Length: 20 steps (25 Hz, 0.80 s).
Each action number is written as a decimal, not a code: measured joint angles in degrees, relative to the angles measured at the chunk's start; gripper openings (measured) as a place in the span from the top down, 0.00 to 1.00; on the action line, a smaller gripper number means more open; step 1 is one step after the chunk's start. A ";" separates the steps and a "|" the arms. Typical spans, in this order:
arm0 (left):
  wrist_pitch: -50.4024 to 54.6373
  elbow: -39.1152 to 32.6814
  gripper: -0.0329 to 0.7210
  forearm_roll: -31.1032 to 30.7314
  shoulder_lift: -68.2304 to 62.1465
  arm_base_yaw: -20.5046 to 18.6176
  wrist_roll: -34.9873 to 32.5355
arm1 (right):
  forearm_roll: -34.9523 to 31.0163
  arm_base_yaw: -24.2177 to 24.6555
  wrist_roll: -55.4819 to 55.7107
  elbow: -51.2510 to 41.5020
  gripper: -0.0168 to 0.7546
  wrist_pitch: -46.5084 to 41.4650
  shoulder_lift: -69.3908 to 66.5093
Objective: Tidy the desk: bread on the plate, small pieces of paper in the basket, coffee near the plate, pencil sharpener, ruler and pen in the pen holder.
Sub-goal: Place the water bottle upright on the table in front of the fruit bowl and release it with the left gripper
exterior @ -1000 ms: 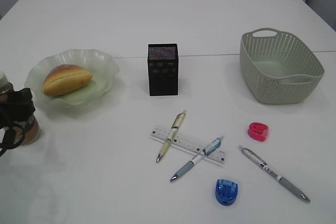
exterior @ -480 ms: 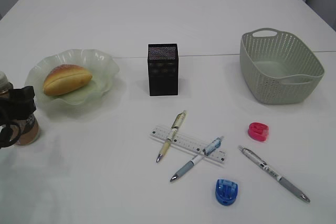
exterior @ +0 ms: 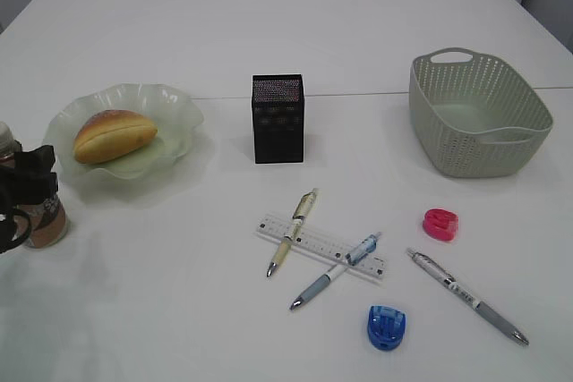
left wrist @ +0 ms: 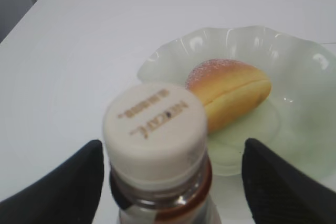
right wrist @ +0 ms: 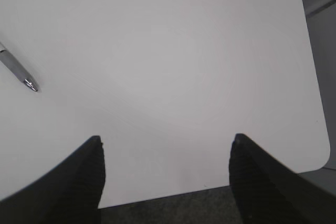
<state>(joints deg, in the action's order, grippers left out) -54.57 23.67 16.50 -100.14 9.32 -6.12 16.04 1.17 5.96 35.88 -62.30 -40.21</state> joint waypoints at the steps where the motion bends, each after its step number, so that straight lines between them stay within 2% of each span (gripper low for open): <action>1: 0.00 0.00 0.17 0.04 0.22 0.00 -0.35 | 0.00 0.00 0.00 0.00 0.24 0.00 0.00; 8: -0.10 0.00 0.17 3.00 4.06 0.00 -3.05 | 0.00 0.00 0.10 0.00 0.24 0.00 0.00; 20: 4.76 -0.10 0.18 3.26 16.80 0.00 -6.22 | 0.00 0.00 0.10 0.00 0.24 0.00 0.00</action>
<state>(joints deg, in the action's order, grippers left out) -49.81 23.57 19.76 -83.34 9.32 -12.34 16.04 1.17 6.06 35.88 -62.30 -40.21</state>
